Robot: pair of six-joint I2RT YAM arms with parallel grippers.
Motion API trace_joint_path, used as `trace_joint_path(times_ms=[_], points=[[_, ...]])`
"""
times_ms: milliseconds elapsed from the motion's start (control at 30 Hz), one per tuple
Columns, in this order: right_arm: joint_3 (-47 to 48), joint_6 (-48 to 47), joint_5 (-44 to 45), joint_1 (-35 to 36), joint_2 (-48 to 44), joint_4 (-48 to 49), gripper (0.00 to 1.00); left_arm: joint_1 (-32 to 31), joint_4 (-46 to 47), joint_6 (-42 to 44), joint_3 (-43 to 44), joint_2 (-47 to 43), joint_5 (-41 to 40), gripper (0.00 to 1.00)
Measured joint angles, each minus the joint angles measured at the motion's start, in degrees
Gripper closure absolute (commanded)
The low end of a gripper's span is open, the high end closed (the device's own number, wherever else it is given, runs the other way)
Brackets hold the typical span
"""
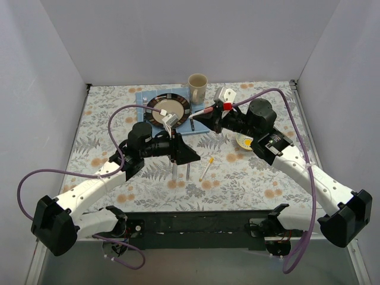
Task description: Insert the pens into the pen caps
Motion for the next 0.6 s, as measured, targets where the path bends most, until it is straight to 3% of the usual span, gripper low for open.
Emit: trace_joint_path(times_ms=[167,367,600], points=[[1.0,0.5,-0.5,0.0,0.0,-1.3,0.99,1.6,-4.6,5.3,0.6,0.0,1.8,0.44],[2.0,1.4,-2.0,0.0,-0.7,-5.5,0.99,2.2,-13.3,15.3,6.2,-0.5,-1.6,0.42],[2.0,4.9,-6.0,0.0,-3.0,-10.6,0.99,2.3,-14.9,22.3,7.6,-4.2,-3.1,0.42]])
